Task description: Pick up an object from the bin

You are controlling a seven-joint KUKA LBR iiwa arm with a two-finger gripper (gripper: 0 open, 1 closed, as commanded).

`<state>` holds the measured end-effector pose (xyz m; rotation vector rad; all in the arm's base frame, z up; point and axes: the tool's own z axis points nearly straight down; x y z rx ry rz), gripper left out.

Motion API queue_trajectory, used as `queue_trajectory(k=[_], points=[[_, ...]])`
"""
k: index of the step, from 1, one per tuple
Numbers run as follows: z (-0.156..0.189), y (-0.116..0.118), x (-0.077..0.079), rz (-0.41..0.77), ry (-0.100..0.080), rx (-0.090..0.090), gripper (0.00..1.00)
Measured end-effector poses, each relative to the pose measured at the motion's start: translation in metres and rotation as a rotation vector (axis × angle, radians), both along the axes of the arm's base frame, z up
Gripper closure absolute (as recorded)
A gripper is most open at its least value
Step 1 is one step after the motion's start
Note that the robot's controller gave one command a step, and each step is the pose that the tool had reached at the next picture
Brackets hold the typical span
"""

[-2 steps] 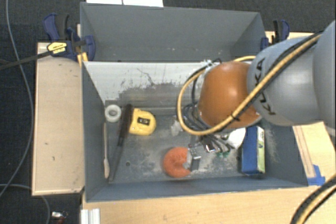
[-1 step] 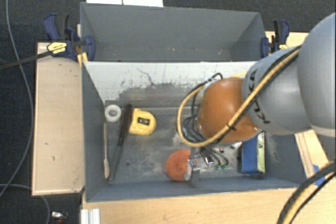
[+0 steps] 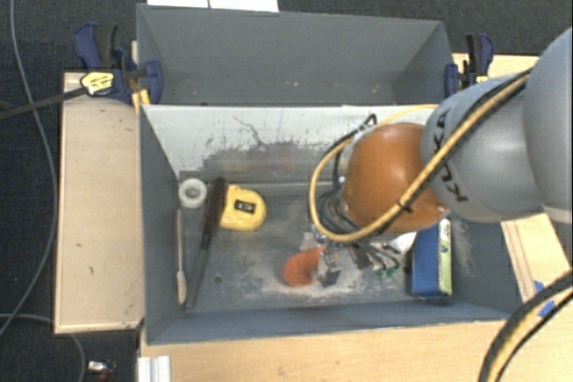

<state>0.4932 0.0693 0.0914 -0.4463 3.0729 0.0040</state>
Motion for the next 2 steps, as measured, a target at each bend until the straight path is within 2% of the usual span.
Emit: queue_trajectory(k=[1, 2], points=[[0.0, 0.0, 0.0, -0.001, 0.0, 0.0, 1.0], [0.059, -0.003, 0.001, 0.016, 0.006, -0.001, 1.0]])
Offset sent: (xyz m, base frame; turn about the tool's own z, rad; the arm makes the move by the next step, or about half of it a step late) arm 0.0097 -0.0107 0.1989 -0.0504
